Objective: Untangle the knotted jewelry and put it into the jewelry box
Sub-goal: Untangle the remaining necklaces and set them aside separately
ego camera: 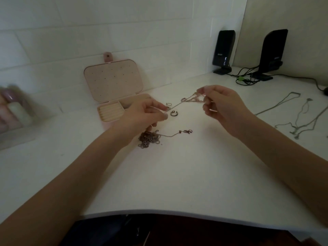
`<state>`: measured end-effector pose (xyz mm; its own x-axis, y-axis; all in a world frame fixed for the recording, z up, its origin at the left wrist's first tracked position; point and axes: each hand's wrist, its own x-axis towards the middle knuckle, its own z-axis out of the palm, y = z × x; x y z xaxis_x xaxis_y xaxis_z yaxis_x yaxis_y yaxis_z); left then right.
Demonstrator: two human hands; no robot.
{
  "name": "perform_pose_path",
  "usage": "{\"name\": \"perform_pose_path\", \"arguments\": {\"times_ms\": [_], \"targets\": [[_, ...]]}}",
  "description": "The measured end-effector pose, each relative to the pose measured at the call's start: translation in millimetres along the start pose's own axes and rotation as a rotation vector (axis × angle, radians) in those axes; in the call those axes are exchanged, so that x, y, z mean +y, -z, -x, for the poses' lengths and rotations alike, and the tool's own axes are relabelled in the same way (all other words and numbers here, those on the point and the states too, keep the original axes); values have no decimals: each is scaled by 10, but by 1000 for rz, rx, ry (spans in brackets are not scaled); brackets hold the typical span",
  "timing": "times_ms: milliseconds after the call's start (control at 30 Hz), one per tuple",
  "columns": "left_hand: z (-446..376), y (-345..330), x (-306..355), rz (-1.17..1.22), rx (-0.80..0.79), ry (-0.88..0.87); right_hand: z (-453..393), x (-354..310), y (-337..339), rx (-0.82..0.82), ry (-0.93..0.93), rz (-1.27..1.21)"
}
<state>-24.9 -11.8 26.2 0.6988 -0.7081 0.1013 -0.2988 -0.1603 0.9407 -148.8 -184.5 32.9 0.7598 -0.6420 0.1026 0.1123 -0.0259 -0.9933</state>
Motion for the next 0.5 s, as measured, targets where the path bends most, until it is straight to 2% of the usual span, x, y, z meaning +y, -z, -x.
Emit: {"name": "perform_pose_path", "arguments": {"times_ms": [200, 300, 367, 500], "targets": [[-16, -14, -44, -166, 105, -116, -31, -67, 46, 195, 19, -177], [-2, -22, -62, -293, 142, -223, -21, -87, 39, 228, 78, -102], [3, -18, -36, -237, 190, -203, -23, -50, 40, 240, 153, 166], [28, -40, 54, 86, 177, -13, 74, 76, -41, 159, 367, 938]]}}
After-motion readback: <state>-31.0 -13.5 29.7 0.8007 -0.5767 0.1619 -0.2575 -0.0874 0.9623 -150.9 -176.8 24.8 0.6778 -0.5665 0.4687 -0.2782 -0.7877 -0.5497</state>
